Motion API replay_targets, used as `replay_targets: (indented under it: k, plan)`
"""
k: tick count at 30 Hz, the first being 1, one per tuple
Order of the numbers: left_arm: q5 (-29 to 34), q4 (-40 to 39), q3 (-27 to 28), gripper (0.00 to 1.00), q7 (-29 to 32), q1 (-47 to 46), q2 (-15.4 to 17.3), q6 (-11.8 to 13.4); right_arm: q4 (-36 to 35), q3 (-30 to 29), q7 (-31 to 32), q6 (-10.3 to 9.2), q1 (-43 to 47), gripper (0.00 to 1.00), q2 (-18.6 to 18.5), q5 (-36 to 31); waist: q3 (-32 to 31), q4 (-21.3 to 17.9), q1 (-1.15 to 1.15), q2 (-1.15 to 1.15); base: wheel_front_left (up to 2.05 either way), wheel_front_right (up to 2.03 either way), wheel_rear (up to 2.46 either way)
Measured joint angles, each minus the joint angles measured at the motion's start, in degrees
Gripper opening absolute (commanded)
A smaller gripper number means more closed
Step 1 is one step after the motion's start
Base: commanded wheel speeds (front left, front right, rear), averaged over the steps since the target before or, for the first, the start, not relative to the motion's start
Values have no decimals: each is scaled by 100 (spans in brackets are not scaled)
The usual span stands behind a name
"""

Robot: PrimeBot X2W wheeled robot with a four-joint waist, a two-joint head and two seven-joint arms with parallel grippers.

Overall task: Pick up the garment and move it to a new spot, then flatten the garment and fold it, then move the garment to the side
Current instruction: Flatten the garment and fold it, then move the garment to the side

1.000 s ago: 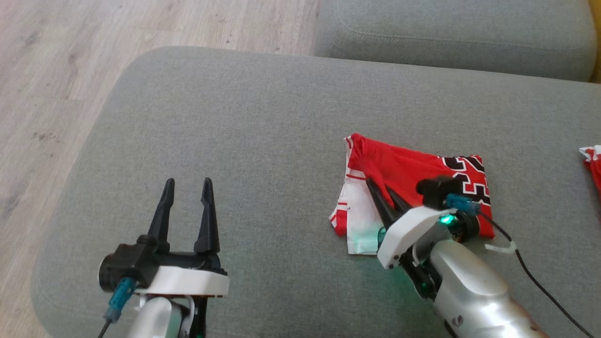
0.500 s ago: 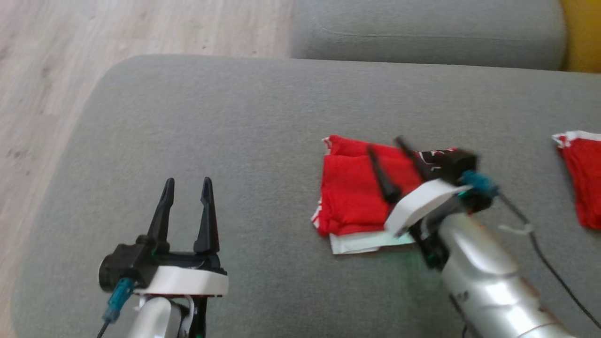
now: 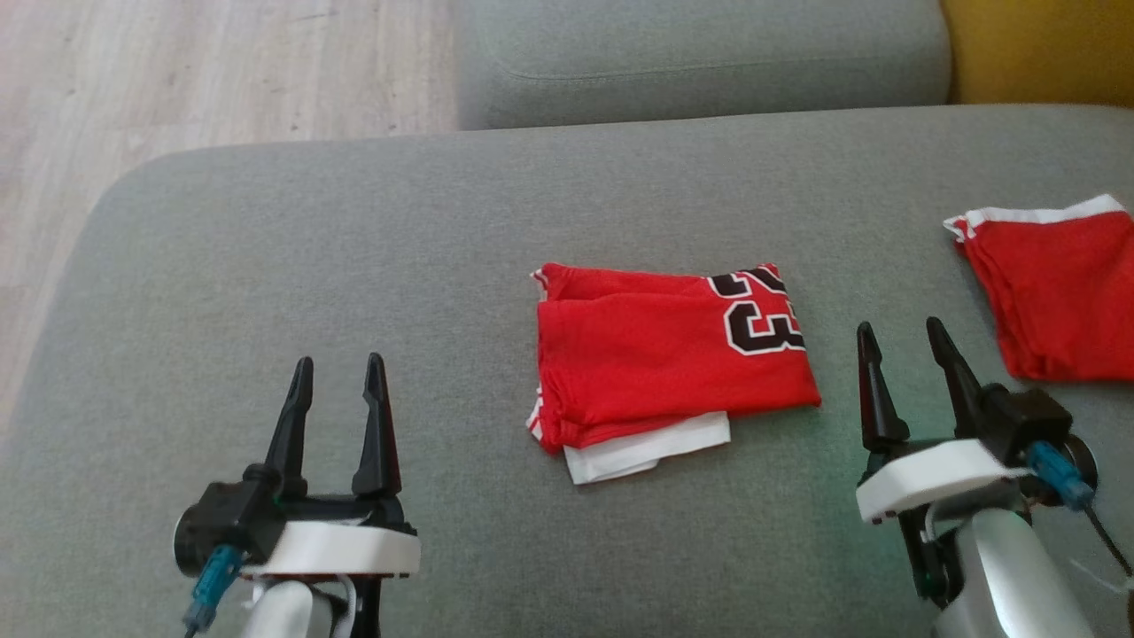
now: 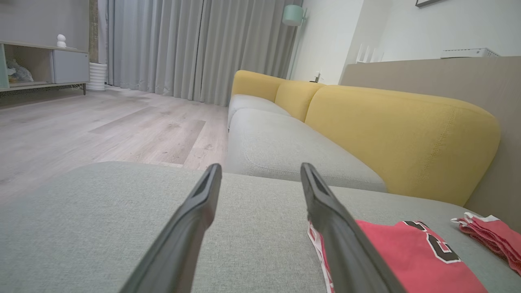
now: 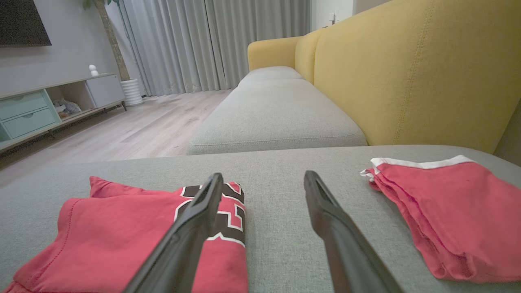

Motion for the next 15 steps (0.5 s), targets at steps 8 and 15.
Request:
replay_targets:
  k: [8,15]
  plan:
    - [1,7,-4,100,0,-1,0,0,-222,-75,0,0,144,100,51,16,104,-115,0,0,0,0,0]
    - [9,30,-54,100,0,-52,0,-12,-36,-169,3,0,-59,100,52,-57,269,-16,0,0,0,0,0]
